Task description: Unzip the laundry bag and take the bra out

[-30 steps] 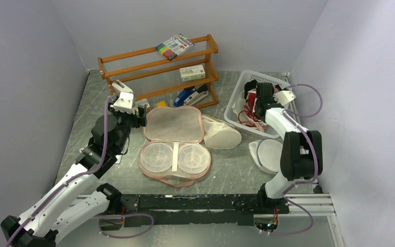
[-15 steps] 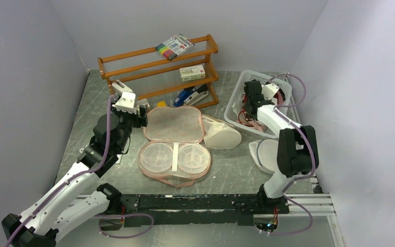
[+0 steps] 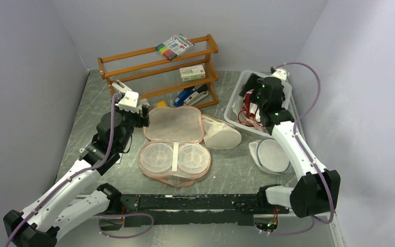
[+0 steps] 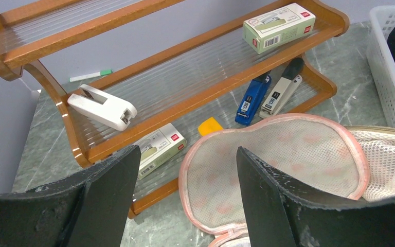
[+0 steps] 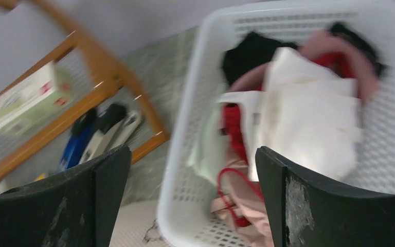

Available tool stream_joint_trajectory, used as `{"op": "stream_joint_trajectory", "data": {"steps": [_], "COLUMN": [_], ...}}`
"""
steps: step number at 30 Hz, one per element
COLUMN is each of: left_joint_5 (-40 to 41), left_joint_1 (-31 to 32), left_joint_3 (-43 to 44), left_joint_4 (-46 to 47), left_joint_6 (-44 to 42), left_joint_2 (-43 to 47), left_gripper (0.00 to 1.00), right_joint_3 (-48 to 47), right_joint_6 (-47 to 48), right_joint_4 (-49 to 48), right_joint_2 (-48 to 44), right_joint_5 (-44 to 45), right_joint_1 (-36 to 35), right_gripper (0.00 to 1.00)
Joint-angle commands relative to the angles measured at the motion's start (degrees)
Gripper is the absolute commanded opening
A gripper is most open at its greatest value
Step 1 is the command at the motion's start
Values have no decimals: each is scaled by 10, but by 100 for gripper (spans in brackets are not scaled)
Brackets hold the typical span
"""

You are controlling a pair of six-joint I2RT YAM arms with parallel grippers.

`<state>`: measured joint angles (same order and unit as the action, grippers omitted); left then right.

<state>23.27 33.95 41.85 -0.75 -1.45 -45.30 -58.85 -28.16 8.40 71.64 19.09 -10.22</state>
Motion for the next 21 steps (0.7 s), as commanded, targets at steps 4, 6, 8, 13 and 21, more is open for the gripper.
{"op": "stream_joint_trajectory", "data": {"steps": [4, 6, 8, 13, 21], "left_joint_5": [-11, -11, -11, -22, -38], "left_joint_1": [-6, -5, -5, -4, -2], "left_joint_3": [25, 27, 24, 10, 28], "left_joint_4": [-5, -8, -5, 13, -9], "left_joint_6": [4, 6, 5, 9, 12], "left_joint_2": [-1, 3, 10, 11, -34], "left_gripper": [81, 81, 81, 81, 76], "right_joint_3": [-30, -34, -37, -101, -194], "right_joint_6": [130, 141, 144, 111, 99], "right_joint_4": [-24, -32, -43, 3, 97], "right_joint_2": [65, 85, 107, 197, 281], "right_joint_5": [-290, -284, -277, -244, -168], "right_joint_1": [-118, -185, -241, -294, -291], "right_gripper": [94, 95, 96, 96, 97]}}
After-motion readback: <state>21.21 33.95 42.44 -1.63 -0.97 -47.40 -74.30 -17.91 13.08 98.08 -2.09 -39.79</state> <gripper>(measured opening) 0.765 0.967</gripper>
